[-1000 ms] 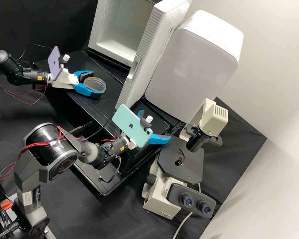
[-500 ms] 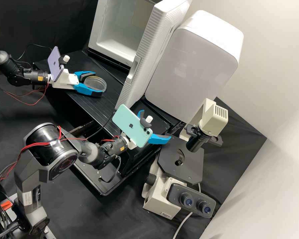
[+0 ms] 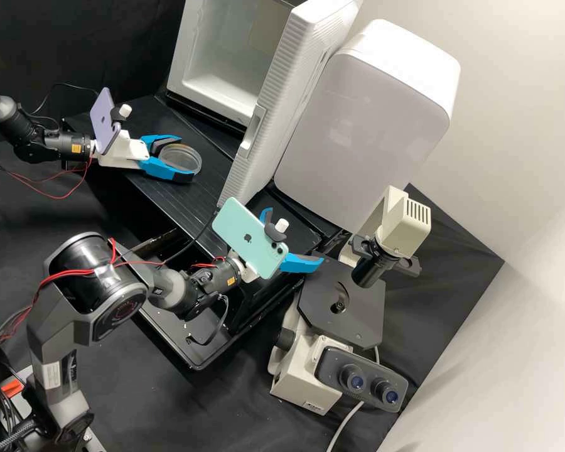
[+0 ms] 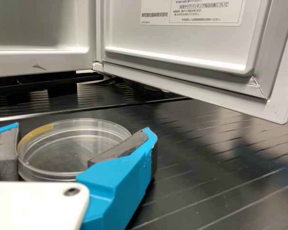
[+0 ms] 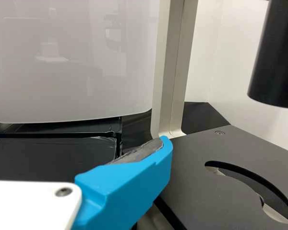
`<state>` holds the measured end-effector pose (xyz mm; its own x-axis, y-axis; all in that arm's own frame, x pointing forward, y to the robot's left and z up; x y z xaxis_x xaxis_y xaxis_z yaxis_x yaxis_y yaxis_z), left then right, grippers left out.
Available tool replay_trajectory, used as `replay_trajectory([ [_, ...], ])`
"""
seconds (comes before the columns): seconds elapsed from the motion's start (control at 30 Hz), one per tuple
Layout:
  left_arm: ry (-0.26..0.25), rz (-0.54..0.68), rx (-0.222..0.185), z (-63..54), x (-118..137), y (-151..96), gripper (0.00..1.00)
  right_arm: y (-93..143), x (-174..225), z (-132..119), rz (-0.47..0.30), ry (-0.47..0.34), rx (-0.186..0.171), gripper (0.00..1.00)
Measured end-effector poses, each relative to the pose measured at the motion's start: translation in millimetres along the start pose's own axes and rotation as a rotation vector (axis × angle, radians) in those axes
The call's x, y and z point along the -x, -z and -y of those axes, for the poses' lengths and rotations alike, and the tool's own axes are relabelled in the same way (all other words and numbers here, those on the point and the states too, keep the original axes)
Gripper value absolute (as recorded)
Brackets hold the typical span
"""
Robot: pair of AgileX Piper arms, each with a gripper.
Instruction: Place the petri dish in the incubator
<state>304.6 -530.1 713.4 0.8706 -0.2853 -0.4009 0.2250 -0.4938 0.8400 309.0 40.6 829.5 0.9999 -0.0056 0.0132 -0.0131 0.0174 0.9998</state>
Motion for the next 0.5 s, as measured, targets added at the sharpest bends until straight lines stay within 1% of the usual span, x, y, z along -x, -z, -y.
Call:
replay_trajectory([
  [0.03, 0.000, 0.000, 0.000, 0.0, 0.0, 0.0, 0.00, 0.0, 0.0, 0.0, 0.000, 0.000, 0.000, 1.00],
  [0.13, -0.001, -0.003, -0.007, -4.7, 2.1, 0.1, 0.00, 0.0, 0.0, 0.0, 0.000, 0.000, 0.000, 1.00],
  [0.27, -0.003, -0.017, -0.022, -15.8, 6.8, 2.8, 0.00, 0.0, 0.0, 0.0, 0.000, 0.000, 0.000, 1.00],
  [0.33, -0.022, -0.020, -0.032, -26.3, 9.4, 2.5, 0.00, 0.0, 0.0, 0.0, 0.000, 0.000, 0.000, 1.00],
  [0.5, -0.092, -0.004, -0.062, -50.3, 15.1, 0.0, 0.00, 0.0, 0.0, 0.0, 0.000, 0.000, 0.000, 1.00],
])
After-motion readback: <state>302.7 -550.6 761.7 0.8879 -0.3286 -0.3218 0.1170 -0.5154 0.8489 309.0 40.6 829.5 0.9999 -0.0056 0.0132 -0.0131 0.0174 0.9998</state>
